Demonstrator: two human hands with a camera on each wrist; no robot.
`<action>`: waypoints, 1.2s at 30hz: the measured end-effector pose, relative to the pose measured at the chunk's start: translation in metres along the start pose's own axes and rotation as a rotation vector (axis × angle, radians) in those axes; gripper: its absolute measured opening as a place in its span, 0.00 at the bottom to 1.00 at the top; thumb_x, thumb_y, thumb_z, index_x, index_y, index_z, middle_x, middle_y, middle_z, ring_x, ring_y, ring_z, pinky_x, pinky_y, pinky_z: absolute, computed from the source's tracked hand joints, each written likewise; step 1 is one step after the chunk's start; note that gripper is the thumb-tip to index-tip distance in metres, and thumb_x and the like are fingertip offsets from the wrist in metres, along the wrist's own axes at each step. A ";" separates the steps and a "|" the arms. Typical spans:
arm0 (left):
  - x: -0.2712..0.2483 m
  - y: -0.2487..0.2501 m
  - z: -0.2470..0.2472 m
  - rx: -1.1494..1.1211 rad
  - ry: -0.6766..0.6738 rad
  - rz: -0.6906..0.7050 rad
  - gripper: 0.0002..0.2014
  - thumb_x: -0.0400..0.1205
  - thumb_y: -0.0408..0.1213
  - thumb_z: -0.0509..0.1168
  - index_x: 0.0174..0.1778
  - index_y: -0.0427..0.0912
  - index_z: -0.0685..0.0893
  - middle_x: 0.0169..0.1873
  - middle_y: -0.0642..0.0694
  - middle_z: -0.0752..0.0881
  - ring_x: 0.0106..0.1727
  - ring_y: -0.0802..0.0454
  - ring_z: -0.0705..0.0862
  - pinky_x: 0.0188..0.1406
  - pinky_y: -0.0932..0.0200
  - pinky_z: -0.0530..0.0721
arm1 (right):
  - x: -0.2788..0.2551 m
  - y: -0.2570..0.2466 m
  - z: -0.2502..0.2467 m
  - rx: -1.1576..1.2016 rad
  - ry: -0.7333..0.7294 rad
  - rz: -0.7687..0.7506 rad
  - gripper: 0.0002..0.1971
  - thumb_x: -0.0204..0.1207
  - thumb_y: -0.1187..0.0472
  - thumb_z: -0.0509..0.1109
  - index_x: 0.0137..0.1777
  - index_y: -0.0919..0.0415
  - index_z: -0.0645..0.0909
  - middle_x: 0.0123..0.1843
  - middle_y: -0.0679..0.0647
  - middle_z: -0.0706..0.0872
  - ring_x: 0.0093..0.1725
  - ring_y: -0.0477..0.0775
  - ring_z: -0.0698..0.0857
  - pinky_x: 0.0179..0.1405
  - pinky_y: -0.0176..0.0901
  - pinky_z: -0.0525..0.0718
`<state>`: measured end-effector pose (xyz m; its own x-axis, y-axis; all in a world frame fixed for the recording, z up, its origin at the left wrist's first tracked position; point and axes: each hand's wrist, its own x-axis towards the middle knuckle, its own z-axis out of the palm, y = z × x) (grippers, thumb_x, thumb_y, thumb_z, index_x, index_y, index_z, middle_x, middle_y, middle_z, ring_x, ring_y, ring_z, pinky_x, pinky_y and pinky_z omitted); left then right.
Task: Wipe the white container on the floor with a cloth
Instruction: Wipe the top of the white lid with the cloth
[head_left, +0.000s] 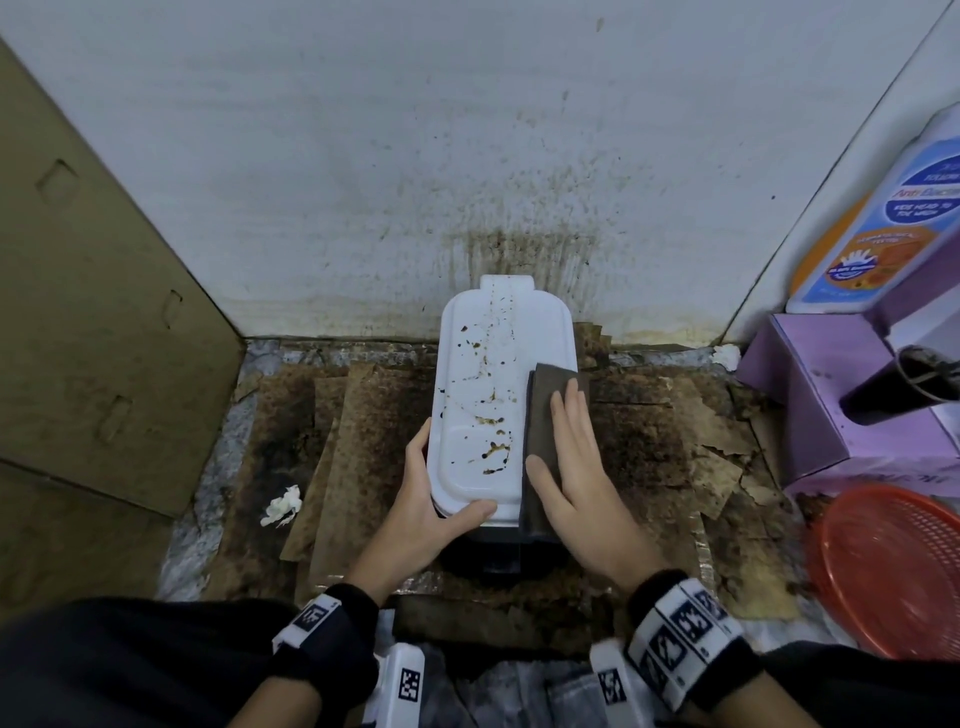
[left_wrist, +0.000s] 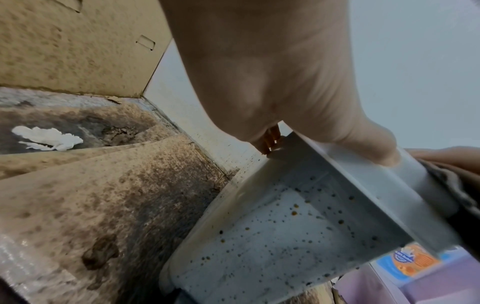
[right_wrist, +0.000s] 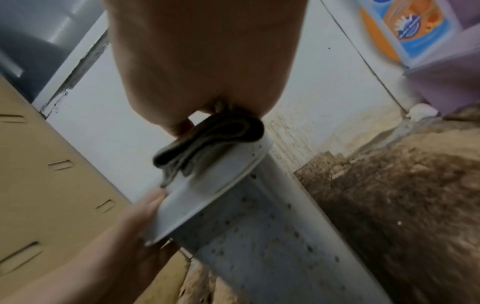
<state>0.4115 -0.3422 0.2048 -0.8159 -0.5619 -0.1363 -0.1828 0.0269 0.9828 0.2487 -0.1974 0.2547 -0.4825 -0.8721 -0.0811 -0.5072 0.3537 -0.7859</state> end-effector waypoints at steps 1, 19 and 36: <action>0.000 0.000 0.000 0.000 0.000 0.003 0.53 0.80 0.39 0.80 0.89 0.59 0.48 0.76 0.85 0.70 0.81 0.74 0.71 0.72 0.74 0.75 | -0.007 -0.001 0.004 0.011 0.011 0.000 0.37 0.93 0.52 0.55 0.90 0.51 0.32 0.87 0.39 0.22 0.85 0.36 0.25 0.87 0.39 0.34; 0.001 0.002 -0.001 0.021 -0.018 0.014 0.53 0.80 0.40 0.81 0.89 0.59 0.47 0.83 0.70 0.67 0.82 0.74 0.70 0.75 0.73 0.74 | 0.024 -0.001 0.005 -0.064 0.105 0.043 0.36 0.93 0.54 0.54 0.91 0.55 0.35 0.90 0.45 0.27 0.88 0.41 0.28 0.86 0.38 0.35; 0.001 -0.001 -0.011 0.105 -0.105 0.034 0.66 0.73 0.46 0.88 0.92 0.58 0.41 0.90 0.67 0.59 0.90 0.63 0.62 0.89 0.47 0.69 | 0.034 -0.006 0.009 -0.643 0.067 -0.083 0.38 0.88 0.43 0.34 0.90 0.69 0.43 0.92 0.64 0.41 0.92 0.57 0.39 0.90 0.53 0.37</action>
<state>0.4172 -0.3517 0.2052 -0.8747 -0.4695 -0.1205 -0.2056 0.1341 0.9694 0.2414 -0.2318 0.2513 -0.4562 -0.8897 0.0188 -0.8608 0.4359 -0.2626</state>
